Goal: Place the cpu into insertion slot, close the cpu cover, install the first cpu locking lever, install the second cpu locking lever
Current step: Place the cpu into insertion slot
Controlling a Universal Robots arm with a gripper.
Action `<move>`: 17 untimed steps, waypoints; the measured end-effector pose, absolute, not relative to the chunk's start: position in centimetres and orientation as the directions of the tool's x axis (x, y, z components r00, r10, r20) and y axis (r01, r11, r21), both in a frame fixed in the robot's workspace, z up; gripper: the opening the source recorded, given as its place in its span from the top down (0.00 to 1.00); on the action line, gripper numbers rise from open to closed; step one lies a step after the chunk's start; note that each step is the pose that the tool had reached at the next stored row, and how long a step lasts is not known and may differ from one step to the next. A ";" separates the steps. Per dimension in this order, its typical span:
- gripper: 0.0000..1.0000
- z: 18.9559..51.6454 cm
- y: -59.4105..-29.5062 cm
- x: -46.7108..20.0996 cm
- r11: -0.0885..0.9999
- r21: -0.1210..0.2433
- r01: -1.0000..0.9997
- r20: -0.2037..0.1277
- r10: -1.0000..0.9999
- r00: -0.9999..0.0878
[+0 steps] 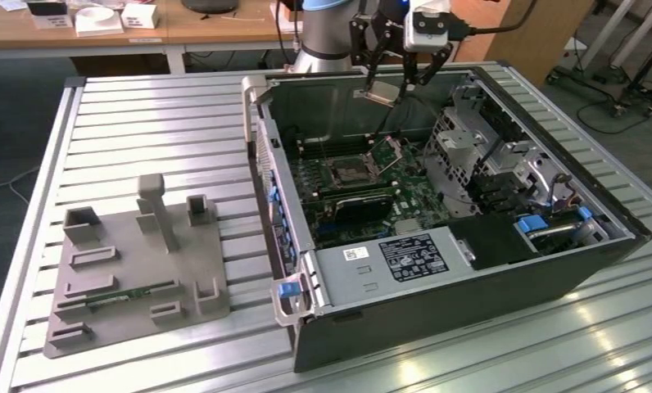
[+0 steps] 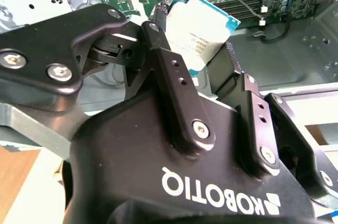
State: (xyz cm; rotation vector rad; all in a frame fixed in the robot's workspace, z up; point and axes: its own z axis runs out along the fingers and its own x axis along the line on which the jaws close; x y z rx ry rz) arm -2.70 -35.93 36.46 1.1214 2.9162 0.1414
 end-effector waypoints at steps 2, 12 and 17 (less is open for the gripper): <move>0.46 36.5 -35.9 -2.7 0.728 0.089 0.679 0.019 0.681 -0.732; 0.46 36.4 -35.9 -2.7 0.673 0.089 0.735 0.019 0.736 -0.676; 0.46 36.4 -35.9 -2.7 0.660 0.089 0.746 0.019 0.747 -0.664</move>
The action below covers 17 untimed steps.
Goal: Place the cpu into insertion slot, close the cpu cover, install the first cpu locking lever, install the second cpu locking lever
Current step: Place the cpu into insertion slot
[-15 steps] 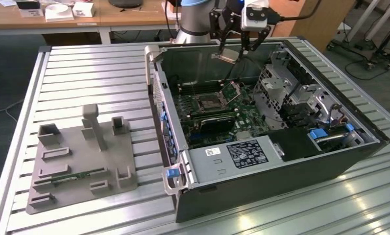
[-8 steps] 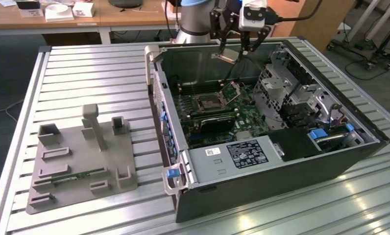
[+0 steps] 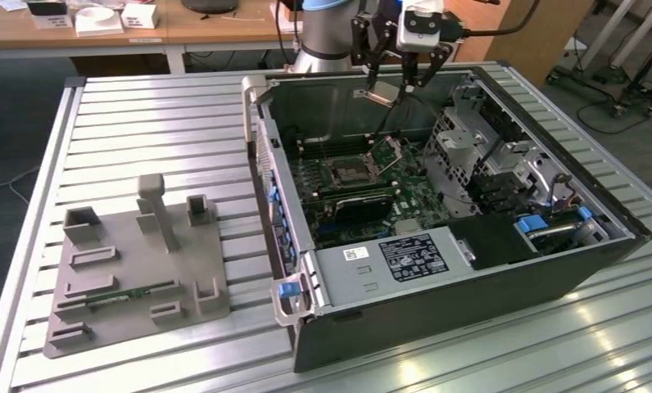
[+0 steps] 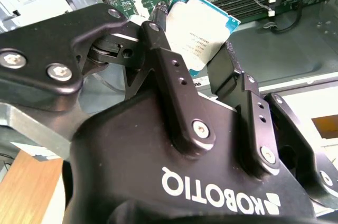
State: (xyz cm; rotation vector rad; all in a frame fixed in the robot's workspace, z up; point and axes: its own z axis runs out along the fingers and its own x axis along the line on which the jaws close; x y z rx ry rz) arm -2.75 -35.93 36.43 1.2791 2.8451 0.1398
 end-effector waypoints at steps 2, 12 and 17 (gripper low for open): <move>0.46 36.4 -35.9 -2.7 0.660 0.089 0.746 0.019 0.747 -0.664; 0.46 36.4 -35.9 -2.7 0.616 0.089 0.783 0.019 0.785 -0.620; 0.46 36.4 -35.9 -2.7 0.579 0.089 0.811 0.019 0.813 -0.582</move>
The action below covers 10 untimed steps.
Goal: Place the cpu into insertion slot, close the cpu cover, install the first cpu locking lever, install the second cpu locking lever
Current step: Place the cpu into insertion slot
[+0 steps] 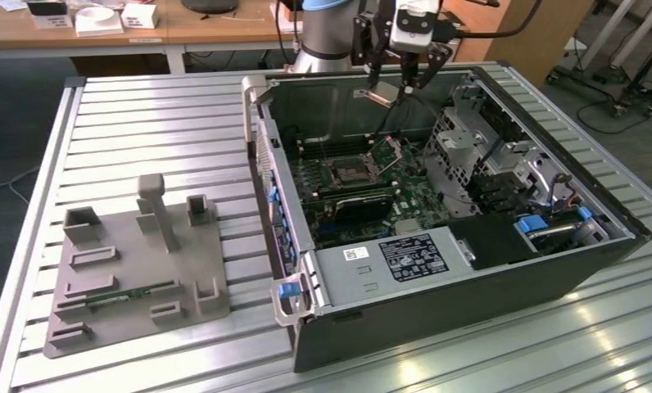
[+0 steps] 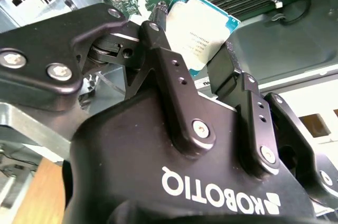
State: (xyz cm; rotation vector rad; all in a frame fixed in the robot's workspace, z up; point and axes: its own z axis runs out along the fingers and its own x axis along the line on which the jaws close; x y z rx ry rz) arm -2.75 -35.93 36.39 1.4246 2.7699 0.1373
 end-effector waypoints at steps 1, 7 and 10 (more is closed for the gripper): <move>0.46 36.4 -35.9 -2.8 0.571 0.089 0.816 0.019 0.818 -0.575; 0.46 36.4 -35.9 -2.8 0.527 0.089 0.845 0.019 0.848 -0.530; 0.46 36.4 -35.9 -2.8 0.504 0.089 0.859 0.019 0.861 -0.508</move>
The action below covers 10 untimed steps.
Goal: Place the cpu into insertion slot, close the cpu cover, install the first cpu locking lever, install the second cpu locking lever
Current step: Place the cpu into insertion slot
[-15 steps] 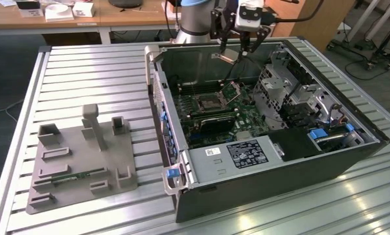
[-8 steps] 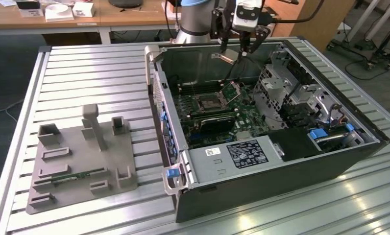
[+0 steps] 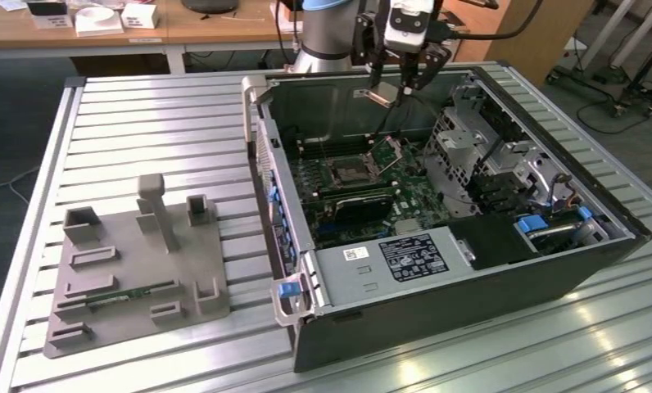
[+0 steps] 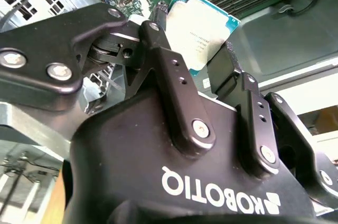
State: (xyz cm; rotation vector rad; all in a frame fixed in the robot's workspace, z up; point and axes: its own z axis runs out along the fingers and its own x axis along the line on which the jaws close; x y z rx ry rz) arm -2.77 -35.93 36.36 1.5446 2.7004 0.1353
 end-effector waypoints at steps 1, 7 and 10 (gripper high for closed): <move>0.46 36.4 -35.9 -2.8 0.497 0.089 0.863 0.019 0.866 -0.500; 0.46 36.3 -35.9 -2.8 0.454 0.089 0.887 0.019 0.889 -0.457; 0.46 36.3 -35.9 -2.8 0.430 0.089 0.898 0.019 0.901 -0.434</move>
